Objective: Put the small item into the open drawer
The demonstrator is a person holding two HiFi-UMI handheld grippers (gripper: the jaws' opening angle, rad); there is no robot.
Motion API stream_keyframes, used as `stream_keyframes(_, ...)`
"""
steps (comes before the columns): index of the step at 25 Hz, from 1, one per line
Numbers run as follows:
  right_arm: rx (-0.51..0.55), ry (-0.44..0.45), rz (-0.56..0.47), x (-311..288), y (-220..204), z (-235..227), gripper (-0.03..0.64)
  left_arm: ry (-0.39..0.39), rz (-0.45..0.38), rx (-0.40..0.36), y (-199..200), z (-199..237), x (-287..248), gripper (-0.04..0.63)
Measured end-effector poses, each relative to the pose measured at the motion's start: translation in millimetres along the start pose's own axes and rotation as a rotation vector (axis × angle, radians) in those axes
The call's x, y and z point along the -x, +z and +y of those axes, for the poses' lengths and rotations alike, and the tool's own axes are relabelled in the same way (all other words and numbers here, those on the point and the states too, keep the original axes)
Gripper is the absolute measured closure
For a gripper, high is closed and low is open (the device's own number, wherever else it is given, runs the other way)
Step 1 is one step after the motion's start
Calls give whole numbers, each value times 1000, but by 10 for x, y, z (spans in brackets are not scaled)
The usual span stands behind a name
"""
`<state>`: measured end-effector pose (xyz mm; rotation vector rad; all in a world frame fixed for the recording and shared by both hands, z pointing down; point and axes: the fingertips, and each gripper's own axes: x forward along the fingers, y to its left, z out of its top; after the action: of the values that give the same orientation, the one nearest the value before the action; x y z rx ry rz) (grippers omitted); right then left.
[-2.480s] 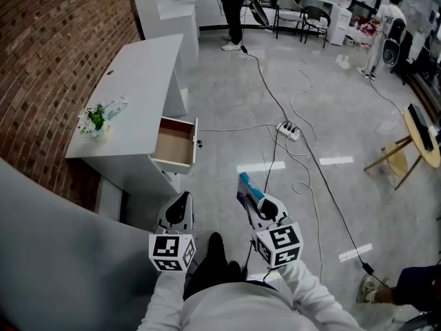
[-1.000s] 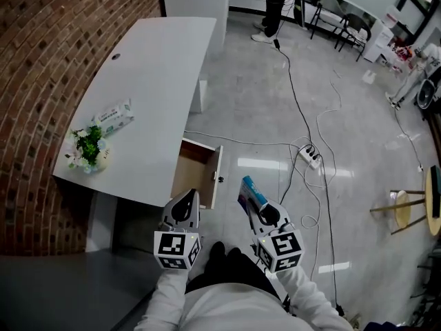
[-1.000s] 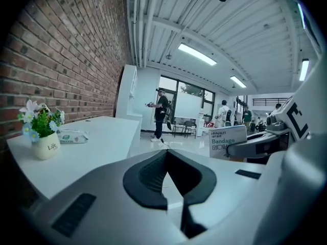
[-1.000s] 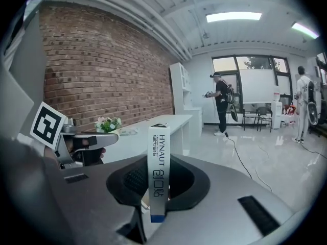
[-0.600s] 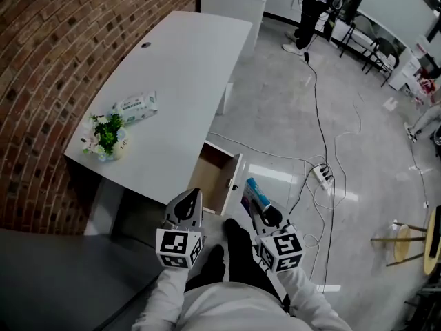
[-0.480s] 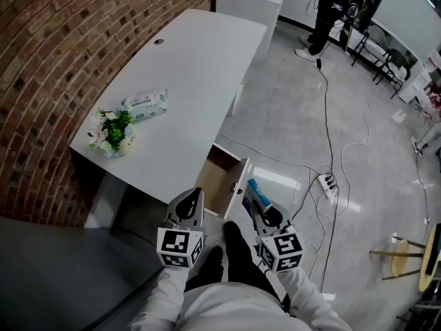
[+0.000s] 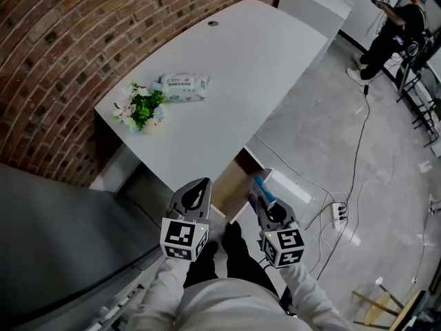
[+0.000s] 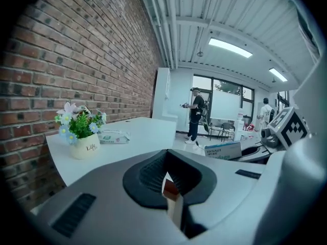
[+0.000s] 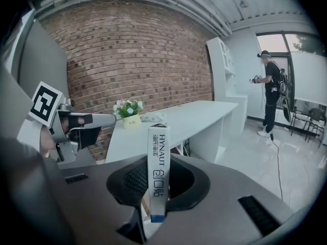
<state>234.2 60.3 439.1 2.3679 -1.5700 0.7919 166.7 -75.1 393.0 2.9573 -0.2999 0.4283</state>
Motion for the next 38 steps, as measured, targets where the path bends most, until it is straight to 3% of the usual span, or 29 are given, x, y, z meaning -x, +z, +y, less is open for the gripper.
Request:
stream_keyframes(18, 139, 269, 208, -857, -500, 101, 532, 319, 39, 119, -458, 350, 270, 580)
stream_keyframes(38, 347, 373, 480, -1643, -1378, 368, 532, 586, 76, 293, -1125, 642, 1053, 580)
